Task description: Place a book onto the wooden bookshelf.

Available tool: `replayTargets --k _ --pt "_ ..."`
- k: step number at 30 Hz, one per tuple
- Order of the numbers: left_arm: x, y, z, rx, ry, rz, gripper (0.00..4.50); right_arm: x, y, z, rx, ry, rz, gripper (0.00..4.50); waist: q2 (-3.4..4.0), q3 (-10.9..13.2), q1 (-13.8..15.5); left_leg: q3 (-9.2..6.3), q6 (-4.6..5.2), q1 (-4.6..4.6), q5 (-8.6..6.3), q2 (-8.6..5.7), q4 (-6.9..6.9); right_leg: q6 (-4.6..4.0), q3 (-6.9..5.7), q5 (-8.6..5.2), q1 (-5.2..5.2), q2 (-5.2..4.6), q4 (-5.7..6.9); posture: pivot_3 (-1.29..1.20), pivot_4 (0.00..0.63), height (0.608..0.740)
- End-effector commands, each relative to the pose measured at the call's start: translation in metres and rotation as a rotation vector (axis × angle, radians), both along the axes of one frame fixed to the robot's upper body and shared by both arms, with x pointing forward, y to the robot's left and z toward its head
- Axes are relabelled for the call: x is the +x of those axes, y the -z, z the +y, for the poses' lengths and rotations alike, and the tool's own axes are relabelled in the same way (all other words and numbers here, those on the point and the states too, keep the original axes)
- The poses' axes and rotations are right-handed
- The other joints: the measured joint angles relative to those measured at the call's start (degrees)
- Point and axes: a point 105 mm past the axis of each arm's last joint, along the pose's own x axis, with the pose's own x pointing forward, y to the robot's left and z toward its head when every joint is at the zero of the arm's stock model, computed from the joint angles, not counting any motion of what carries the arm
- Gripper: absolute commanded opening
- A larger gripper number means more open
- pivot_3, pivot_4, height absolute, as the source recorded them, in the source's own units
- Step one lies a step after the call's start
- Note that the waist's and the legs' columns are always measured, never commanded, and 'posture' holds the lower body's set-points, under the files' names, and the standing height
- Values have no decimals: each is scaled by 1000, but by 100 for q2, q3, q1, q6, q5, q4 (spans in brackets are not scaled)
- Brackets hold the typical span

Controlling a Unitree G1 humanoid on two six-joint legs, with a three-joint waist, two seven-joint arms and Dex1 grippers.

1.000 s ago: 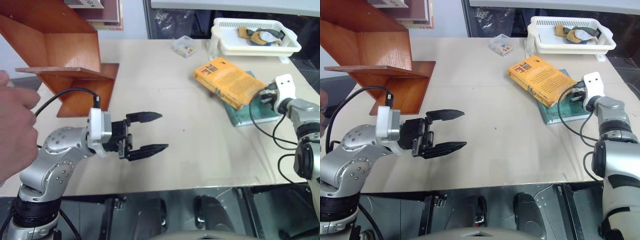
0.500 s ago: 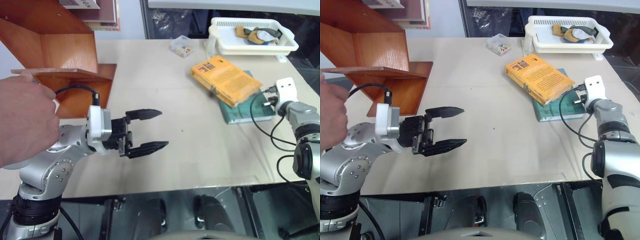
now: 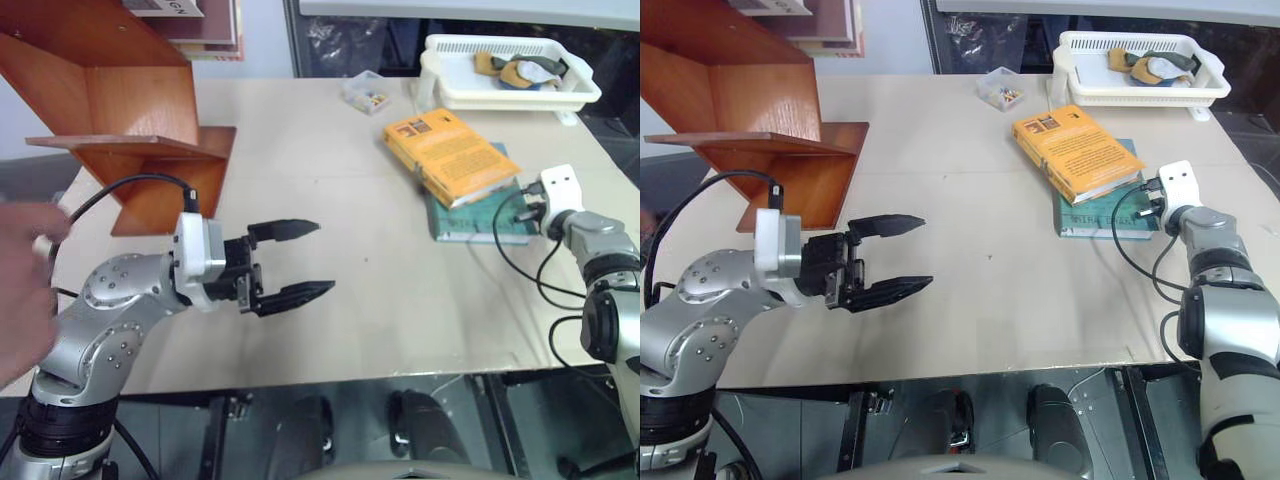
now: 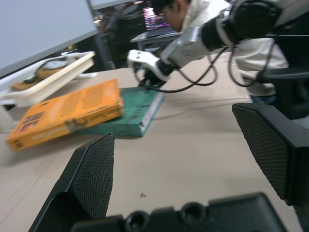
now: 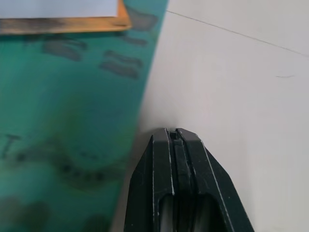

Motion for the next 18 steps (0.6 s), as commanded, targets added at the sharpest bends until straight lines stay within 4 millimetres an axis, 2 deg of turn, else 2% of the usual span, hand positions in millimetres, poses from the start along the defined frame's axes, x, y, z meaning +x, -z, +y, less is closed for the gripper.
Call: replayTargets --k 1,3,5,8,10,13,18 --pt "11 -1 -4 4 -61 -13 4500 -1 -28 -15 -79 -15 -90 837 0 0 13 -1 0 -1 0 -1 0 0 0 0 0 0 0 0 150 740" --pt "24 3 -7 -19 -116 22 4500 -4 -38 -19 -120 -31 -141 1747 0 0 17 1 0 0 0 0 0 1 1 0 0 0 0 0 150 740" --pt "43 6 -13 -68 -170 79 4500 -14 -55 -9 -153 -78 -248 2690 1 0 26 -1 0 1 0 1 -1 2 -1 -1 2 1 2 0 150 740" --pt "63 6 -23 -117 -202 124 4500 -40 -73 32 -112 -198 -354 3761 2 0 131 -10 -2 0 1 5 -5 19 -9 -10 3 2 2 0 150 740" --pt "71 6 -29 -123 -202 133 4500 -54 -79 53 -65 -232 -371 3761 7 1 120 -5 -4 1 2 8 -5 22 -4 -11 -1 7 6 0 150 740" --pt "75 6 -36 -116 -169 133 4500 -67 -90 75 4 -240 -389 3761 9 2 99 2 -5 4 3 9 -4 23 1 -10 -3 8 7 0 150 740" --pt "79 4 -35 -108 -155 122 4500 -83 -100 107 111 -235 -374 3761 9 2 149 -9 13 1 -8 9 -4 21 -8 -13 -3 8 6 0 150 740"
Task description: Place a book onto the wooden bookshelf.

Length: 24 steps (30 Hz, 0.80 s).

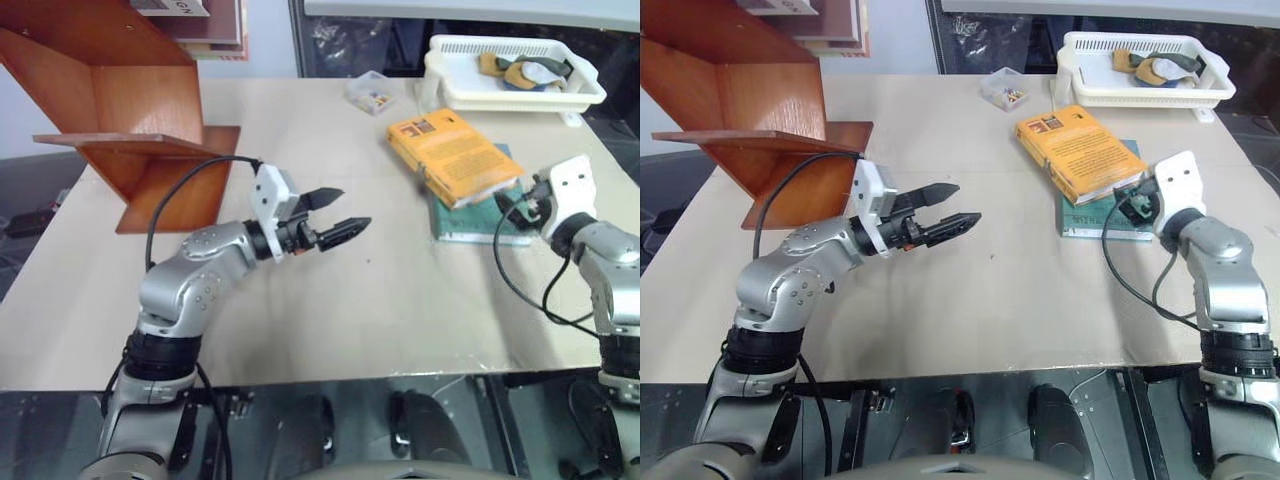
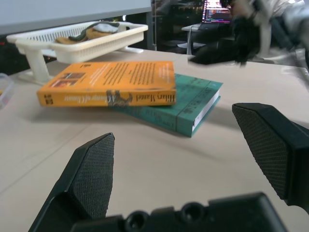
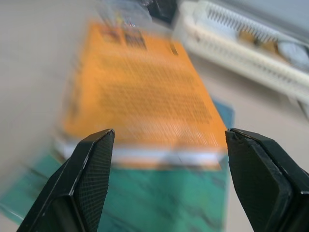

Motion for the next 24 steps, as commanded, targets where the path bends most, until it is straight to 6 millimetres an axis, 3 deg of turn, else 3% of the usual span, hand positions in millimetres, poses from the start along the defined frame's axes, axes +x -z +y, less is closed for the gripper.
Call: replayTargets --k 1,5,11,14,16,24 --pt "0 -13 0 2 15 -60 4500 -13 -11 14 102 14 15 3761 0 0 14 -1 2 -2 -1 -1 0 -1 -1 1 -1 -1 -1 0 150 740" --pt "-3 -13 0 2 19 -66 4500 -21 1 32 260 3 107 3761 -1 0 19 -2 1 -8 -1 -4 0 -20 -1 12 -1 -5 -4 0 150 740" --pt "-8 -12 2 10 17 -72 4500 -21 22 39 297 54 169 3761 -1 0 8 -5 9 -11 -5 -7 0 -19 -5 11 -2 -6 -7 0 150 740" --pt "-13 -13 3 12 20 -82 4500 -13 31 41 318 87 173 3761 -1 0 -12 -4 9 -12 -5 -5 -1 -17 -4 10 -6 -4 -5 0 150 740" --pt "-25 -16 2 10 78 -102 4500 -7 37 43 318 89 179 3219 -1 0 -20 -3 9 -11 -5 -4 -1 -12 -2 7 -7 -3 -5 0 150 740" --pt "-34 -16 7 38 115 -123 4500 6 42 51 314 63 174 3219 -1 1 -6 -2 10 -15 -5 -5 -2 -3 -1 1 -11 -4 -5 0 150 740"
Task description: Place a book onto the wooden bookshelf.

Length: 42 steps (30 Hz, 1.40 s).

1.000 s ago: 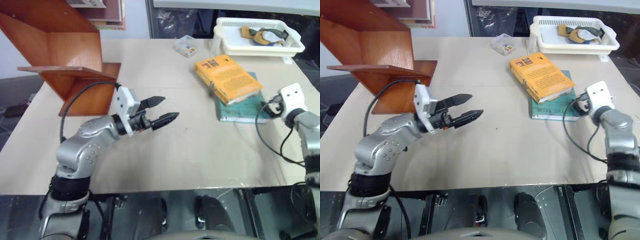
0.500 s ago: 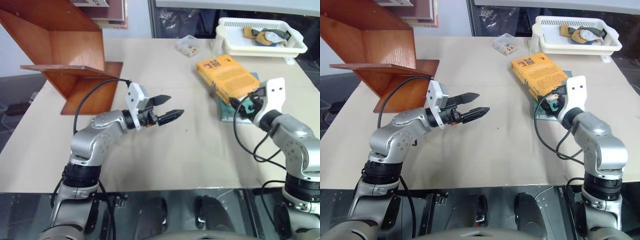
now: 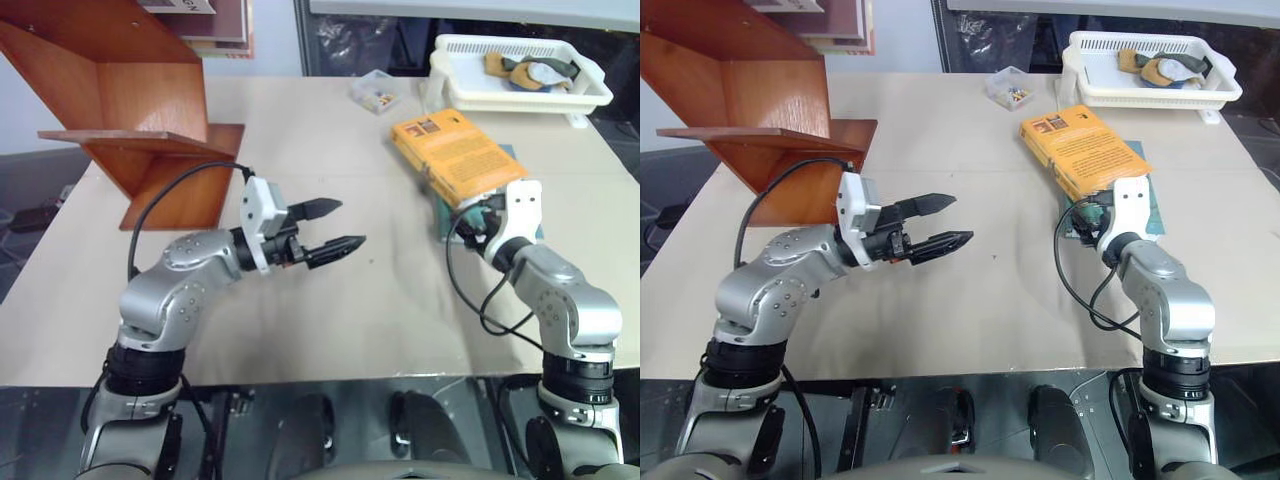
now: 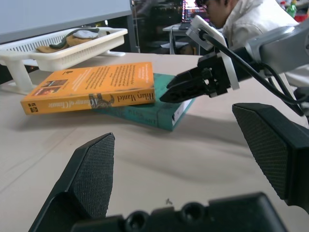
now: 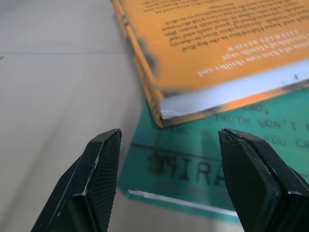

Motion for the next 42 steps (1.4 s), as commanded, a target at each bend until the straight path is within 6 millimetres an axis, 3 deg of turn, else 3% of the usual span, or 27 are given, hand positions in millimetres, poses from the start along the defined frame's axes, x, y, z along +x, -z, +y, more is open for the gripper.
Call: replayTargets --k 1,10,18,28,32,34,37,39,42 --pt "-7 -11 -2 -7 21 -63 4500 8 -13 5 -2 -4 -71 3219 0 0 -1 0 0 0 0 0 0 0 0 0 0 0 0 0 150 740" --pt "-10 -10 1 8 9 -72 4500 12 -14 13 -29 -35 -93 3219 0 0 -1 0 0 -3 0 1 -3 -2 0 1 -4 1 0 0 150 740" --pt "-11 -7 1 17 5 -77 4500 11 -20 7 -71 -48 -95 3219 0 0 -5 1 0 -3 0 1 -3 -2 0 1 -6 1 0 0 150 740" --pt "-12 -5 4 24 0 -80 4500 -1 -23 0 -685 -123 -210 3219 -1 1 -8 6 0 -8 0 0 -4 -5 3 -7 -12 -1 -3 0 150 740" --pt "-13 -3 3 26 5 -78 4500 0 -28 3 -792 -125 -261 3219 -3 2 -2 5 0 -7 0 2 -4 -3 3 -8 -13 1 -2 0 150 740" --pt "-13 -3 3 27 5 -76 4500 5 -37 -4 -768 -72 -258 3219 -5 3 4 6 -1 -7 0 1 -4 -2 3 -7 -13 0 -2 0 150 740" --pt "-13 -2 3 27 7 -75 4500 19 -63 -13 -407 10 -238 3219 -10 7 -9 9 -2 -8 2 3 -2 5 6 -3 -15 3 -1 0 150 740" --pt "-13 -1 2 27 10 -75 4500 31 -77 -24 -318 34 -246 2691 -10 7 0 6 -2 -8 1 4 -2 4 4 -2 -14 4 1 0 150 740" --pt "-13 -1 0 25 13 -77 4500 53 -87 -47 -291 96 -238 1449 -13 8 24 6 0 -9 0 1 -2 -8 1 4 -12 0 -2 0 150 740"
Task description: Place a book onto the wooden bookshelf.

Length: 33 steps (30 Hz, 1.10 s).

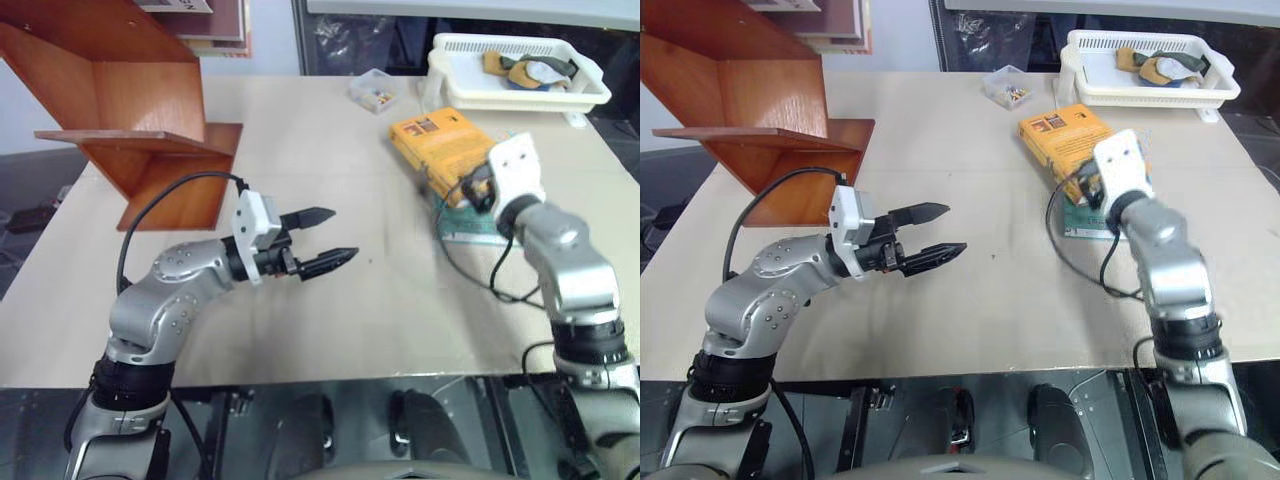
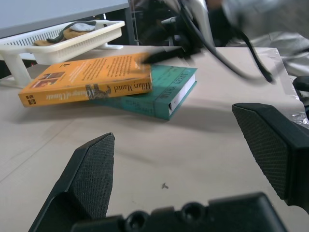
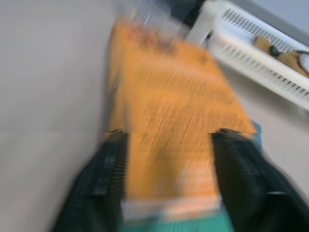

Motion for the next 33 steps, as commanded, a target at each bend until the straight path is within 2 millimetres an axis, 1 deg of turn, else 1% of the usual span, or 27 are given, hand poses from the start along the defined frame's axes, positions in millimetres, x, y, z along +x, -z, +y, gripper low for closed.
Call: replayTargets --k 1,2,3,5,8,9,12,13,15,16,19,22,23,24,26,29,33 --pt "-5 -11 -5 0 24 -71 4500 21 -15 -34 35 77 -26 997 0 0 1 1 0 -1 0 -2 0 -11 -1 5 1 -2 -2 0 150 740" --pt "-5 -11 -5 0 22 -73 4500 34 -12 -44 38 101 -7 341 -1 0 2 1 1 -4 0 -5 -1 -15 0 4 0 -4 -5 0 150 740" --pt "-5 -11 -5 -1 20 -74 4500 43 -9 -51 62 112 16 99 -1 1 -18 1 1 -6 0 -5 -1 -14 -1 4 -1 -4 -5 0 150 740" --pt "-6 -11 -4 -1 15 -76 4500 55 -4 -59 52 117 48 37 -1 2 -39 10 0 -9 1 -9 -1 -11 7 7 -7 -4 -6 0 150 740" --pt "-7 -10 -2 -1 2 -79 4500 67 -1 -62 77 97 77 37 -2 2 -50 21 -3 -11 3 -7 -15 -12 6 8 -13 1 -6 0 150 740" --pt "-8 -10 -1 -1 -5 -79 4500 70 -3 -63 73 96 75 37 -2 2 -60 22 -14 -12 10 -7 -22 -12 8 8 -17 2 -6 0 150 740" --pt "-10 -9 2 -1 -27 -77 4500 75 -12 -59 110 56 59 37 -2 2 -80 30 -23 -16 15 -6 -38 -11 31 9 -39 2 -6 0 150 740" --pt "-11 -8 2 -2 -34 -75 4500 76 -16 -55 108 32 48 37 -2 2 -91 31 -24 -16 16 -6 -41 -11 32 9 -40 2 -8 0 150 740" --pt "-13 -7 3 -4 -43 -73 4500 78 -18 -45 113 -14 48 37 -2 2 -114 34 -24 -18 16 -5 -43 -11 33 9 -42 1 -10 0 150 740" --pt "-14 -7 3 -5 -46 -72 4500 79 -15 -41 98 -25 59 37 -2 2 -125 34 -24 -18 16 -5 -44 -11 33 9 -41 1 -10 0 150 740" --pt "-15 -7 2 -8 -51 -71 4500 80 3 -33 47 -54 120 37 -2 2 -129 35 -24 -15 16 -4 -44 -10 32 9 -40 0 -10 0 150 740" --pt "-16 -7 2 -8 -55 -70 4500 74 46 -33 -81 -85 286 37 -2 2 -123 36 -25 -15 16 -5 -43 -10 30 9 -39 -1 -6 0 150 740" --pt "-16 -7 2 -8 -57 -70 4500 70 59 -35 -118 -100 344 37 0 1 -126 36 -25 -15 16 -6 -43 -11 29 9 -39 -2 -5 0 150 740" --pt "-16 -7 3 -8 -59 -70 4500 64 72 -40 -192 -122 405 37 -5 -3 -128 37 -25 -13 16 -6 -42 -10 32 9 -39 -4 -3 0 150 740" --pt "-16 -7 4 -7 -63 -69 4500 53 91 -52 -321 -156 501 37 -8 -5 -125 35 -25 3 16 -5 -42 -10 29 9 -23 -2 -6 0 150 740" --pt "-17 -7 5 -8 -67 -66 4500 40 104 -63 -373 -216 598 37 -31 -26 -109 28 -25 37 15 -4 -42 -11 3 7 27 -4 -19 0 150 740" --pt "-19 -5 4 -12 -72 -60 4500 21 117 -75 -403 -292 698 37 -72 -80 -10 -8 -24 45 14 -2 -40 -20 -14 2 44 -10 -22 0 150 740"
